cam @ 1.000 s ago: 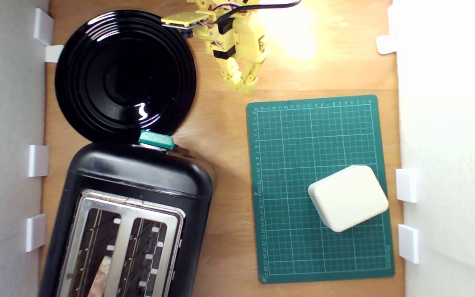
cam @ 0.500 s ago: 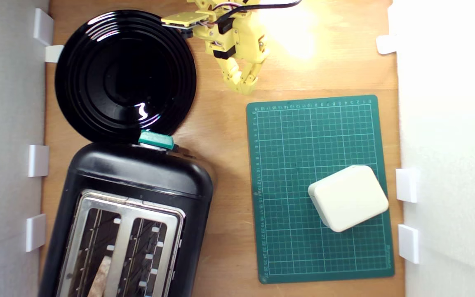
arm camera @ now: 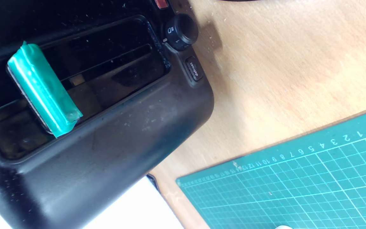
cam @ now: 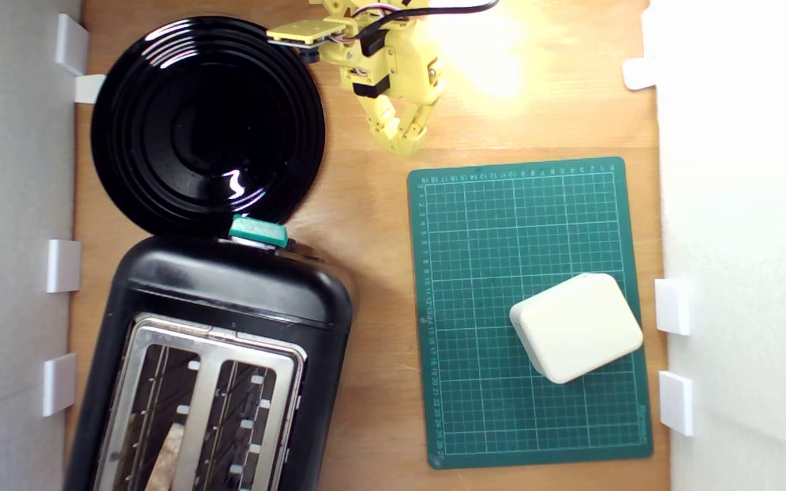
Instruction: Start toaster
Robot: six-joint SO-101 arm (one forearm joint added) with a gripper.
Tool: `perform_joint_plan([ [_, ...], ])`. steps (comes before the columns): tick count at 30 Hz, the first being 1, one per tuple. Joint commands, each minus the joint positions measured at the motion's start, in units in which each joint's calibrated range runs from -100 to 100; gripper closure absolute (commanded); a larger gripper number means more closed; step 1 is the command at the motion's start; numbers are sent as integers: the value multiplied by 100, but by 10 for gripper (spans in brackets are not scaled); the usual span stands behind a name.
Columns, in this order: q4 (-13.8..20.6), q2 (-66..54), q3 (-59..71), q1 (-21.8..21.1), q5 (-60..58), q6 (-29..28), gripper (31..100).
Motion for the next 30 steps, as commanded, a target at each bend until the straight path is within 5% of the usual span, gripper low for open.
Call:
perform_joint_plan([
  [1,31,-25,20,-32,48,-15,989],
  [30,3,58,20,-39,48,16,989],
])
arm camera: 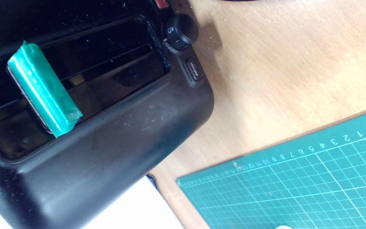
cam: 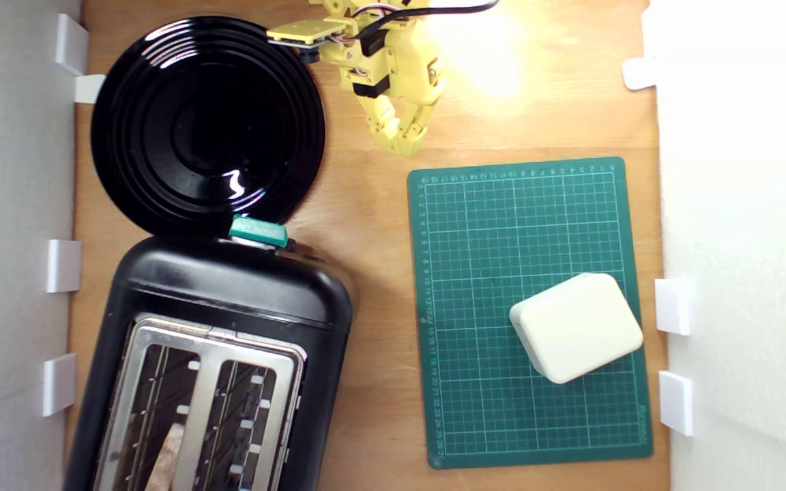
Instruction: Start toaster
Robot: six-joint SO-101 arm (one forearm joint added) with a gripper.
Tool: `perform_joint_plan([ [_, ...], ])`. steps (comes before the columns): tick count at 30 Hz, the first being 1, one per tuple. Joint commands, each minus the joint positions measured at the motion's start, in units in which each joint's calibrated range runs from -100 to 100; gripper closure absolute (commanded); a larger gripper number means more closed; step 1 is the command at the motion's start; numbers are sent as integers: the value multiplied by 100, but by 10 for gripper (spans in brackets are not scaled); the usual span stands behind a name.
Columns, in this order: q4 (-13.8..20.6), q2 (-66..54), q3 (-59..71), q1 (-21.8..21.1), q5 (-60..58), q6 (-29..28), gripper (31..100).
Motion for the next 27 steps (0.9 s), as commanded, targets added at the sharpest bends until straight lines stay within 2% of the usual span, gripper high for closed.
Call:
perform_joint_plan([
  [1,-16,66,11,-39,48,11,989],
  [12,-100,166,-371,-39,39,-136,989],
  [22,-91,1582,-2461,-39,39,-602,989],
  [27,31,2206,-3551,32,56,-885,989],
])
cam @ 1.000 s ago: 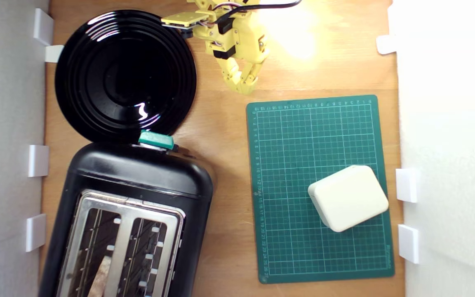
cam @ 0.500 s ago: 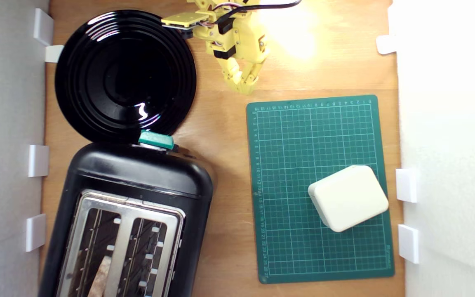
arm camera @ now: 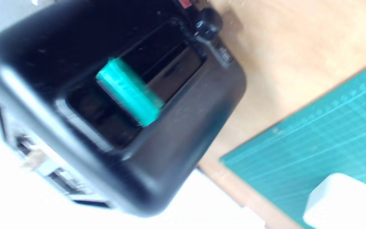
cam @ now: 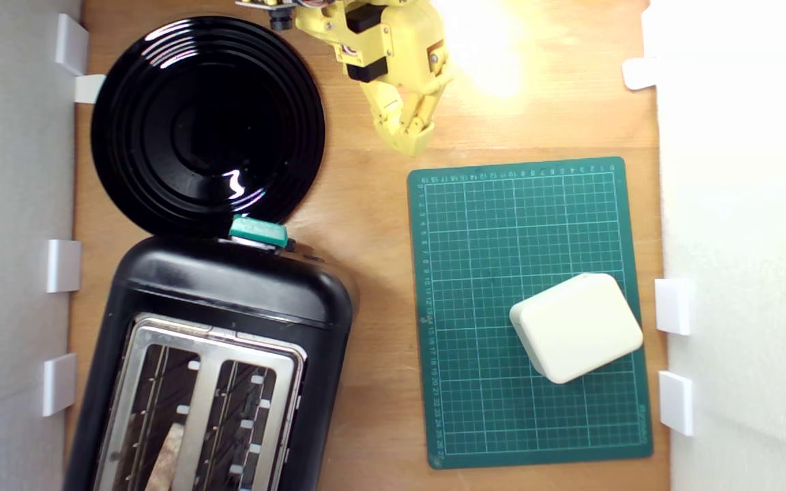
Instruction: Start toaster
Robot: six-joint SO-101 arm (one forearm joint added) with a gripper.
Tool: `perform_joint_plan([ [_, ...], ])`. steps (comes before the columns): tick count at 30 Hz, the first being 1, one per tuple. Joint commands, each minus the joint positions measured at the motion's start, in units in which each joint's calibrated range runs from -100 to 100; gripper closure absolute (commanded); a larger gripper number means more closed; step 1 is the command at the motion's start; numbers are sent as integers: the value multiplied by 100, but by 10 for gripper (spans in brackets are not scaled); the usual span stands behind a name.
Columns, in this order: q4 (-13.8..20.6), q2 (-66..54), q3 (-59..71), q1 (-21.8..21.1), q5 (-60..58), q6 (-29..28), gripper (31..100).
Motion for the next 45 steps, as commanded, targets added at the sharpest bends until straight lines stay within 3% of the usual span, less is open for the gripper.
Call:
perform_joint_plan([
  [1,60,480,-1082,32,56,-78,990],
  [8,885,1571,-2364,-24,99,-20,990],
  [13,857,2287,-3554,32,1341,792,990],
  [16,1054,2537,-4036,95,1838,1217,990],
  [20,1232,2712,-4145,635,1907,1883,990],
  [27,1148,2804,-4136,1611,1752,3115,990],
  [34,1120,3012,-3590,2016,-81,3052,989],
  [45,1120,3470,-3563,2032,-1066,2617,989],
])
